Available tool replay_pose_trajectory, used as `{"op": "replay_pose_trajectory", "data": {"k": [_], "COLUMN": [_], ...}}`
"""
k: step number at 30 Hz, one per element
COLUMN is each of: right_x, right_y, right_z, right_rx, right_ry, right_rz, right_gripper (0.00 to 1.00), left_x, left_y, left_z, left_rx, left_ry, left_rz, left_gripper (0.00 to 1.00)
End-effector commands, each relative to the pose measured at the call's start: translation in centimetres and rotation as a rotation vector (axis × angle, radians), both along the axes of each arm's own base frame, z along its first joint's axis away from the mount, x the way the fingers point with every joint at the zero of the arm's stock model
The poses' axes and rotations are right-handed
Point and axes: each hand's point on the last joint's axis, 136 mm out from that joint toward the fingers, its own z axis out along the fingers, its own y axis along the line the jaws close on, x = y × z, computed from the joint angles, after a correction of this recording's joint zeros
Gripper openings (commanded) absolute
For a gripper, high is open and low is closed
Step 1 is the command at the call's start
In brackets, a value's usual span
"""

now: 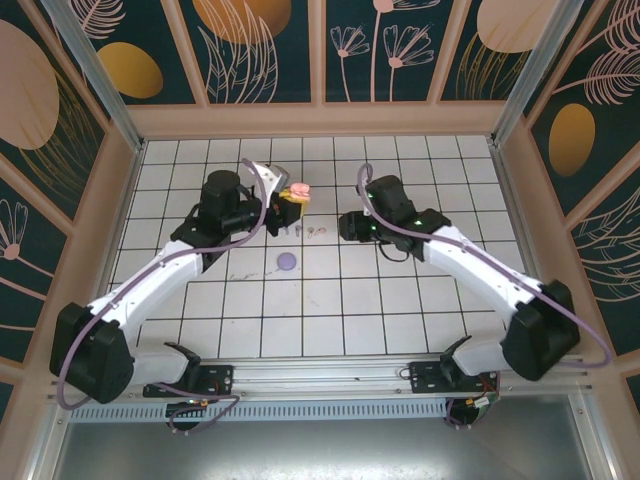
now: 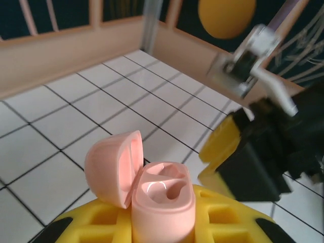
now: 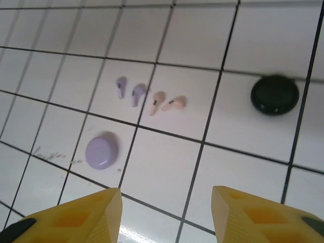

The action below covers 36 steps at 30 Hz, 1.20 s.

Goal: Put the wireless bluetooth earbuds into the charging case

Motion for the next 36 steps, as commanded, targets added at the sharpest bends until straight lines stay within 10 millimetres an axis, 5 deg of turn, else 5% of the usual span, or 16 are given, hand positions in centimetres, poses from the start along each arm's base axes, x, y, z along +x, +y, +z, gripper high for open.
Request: {"op": "replay_pose_trajectory", "data": {"k": [1, 11, 21, 36], "right_x": [1.8, 4.5, 6.5, 8.0], "right_y": [1.5, 4.7, 4.3, 5.8], "right_z": [-0.3, -5.2, -9.7, -11.9], "right_rx": [0.087, -0.005, -0.113, -0.151], "right_ry": [0.066, 0.179, 0.241, 0.267], "right_rz": [-0.161, -0.212, -0.369, -0.391], "right_gripper": [0.49, 0.46, 0.45, 0.45], "left_x": [1.4, 1.5, 2.7, 2.2], "left_y": [2.8, 6.5, 5.4, 5.0], "left_z": [3.2, 3.8, 2.4, 1.8], "left_rx": [-0.085, -0.24, -0.234, -0.245], "left_ry": [-0.12, -0.156, -0.031, -0.025], "left_rz": [0.197, 0.407, 0.399, 0.365], "left_gripper": [0.0, 0.0, 0.0, 0.0]}}
